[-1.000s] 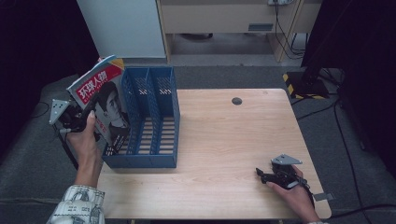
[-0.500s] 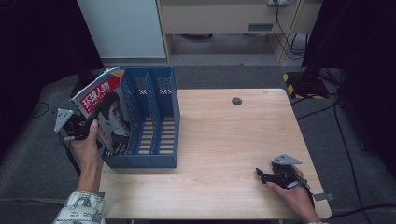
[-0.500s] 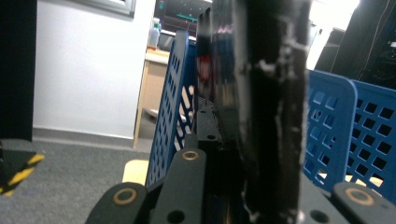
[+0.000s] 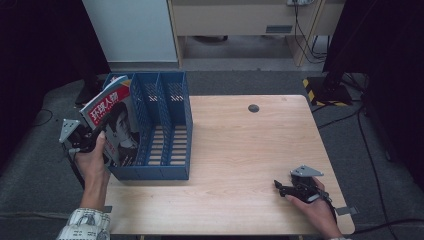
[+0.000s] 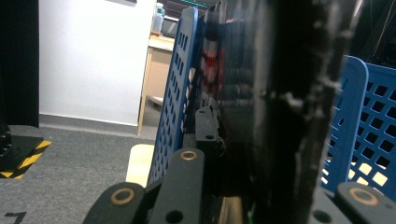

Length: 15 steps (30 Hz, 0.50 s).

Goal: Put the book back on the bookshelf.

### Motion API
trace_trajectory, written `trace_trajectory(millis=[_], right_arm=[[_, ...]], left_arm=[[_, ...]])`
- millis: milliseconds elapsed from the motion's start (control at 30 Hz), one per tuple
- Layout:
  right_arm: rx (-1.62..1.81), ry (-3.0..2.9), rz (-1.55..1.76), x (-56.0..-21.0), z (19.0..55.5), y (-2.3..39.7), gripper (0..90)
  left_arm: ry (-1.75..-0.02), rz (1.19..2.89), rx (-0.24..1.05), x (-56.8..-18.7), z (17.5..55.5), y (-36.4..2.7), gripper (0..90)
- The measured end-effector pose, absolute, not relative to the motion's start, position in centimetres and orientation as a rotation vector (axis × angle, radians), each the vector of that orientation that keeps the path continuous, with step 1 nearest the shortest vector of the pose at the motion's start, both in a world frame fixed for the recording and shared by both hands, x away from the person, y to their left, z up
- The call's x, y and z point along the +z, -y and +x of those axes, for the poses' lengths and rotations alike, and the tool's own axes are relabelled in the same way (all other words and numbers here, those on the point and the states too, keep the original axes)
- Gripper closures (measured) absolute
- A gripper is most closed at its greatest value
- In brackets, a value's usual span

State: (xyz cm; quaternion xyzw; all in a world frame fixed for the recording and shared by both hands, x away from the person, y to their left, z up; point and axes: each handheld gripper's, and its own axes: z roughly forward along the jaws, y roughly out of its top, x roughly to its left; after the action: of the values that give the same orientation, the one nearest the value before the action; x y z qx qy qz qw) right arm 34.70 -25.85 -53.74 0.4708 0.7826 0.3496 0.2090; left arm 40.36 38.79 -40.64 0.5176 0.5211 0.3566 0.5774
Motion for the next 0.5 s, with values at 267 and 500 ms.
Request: trace_trajectory(millis=[267,500], right_arm=[[0.972,-2.179,1.307,-53.74,34.70,25.87,24.7],[0.973,-2.180,1.307,-53.74,34.70,25.87,24.7]], left_arm=[[-1.261,1.249,0.833,-41.35,40.06,-39.32,84.3],[-1.267,1.243,0.830,-41.51,39.89,-39.56,84.3]])
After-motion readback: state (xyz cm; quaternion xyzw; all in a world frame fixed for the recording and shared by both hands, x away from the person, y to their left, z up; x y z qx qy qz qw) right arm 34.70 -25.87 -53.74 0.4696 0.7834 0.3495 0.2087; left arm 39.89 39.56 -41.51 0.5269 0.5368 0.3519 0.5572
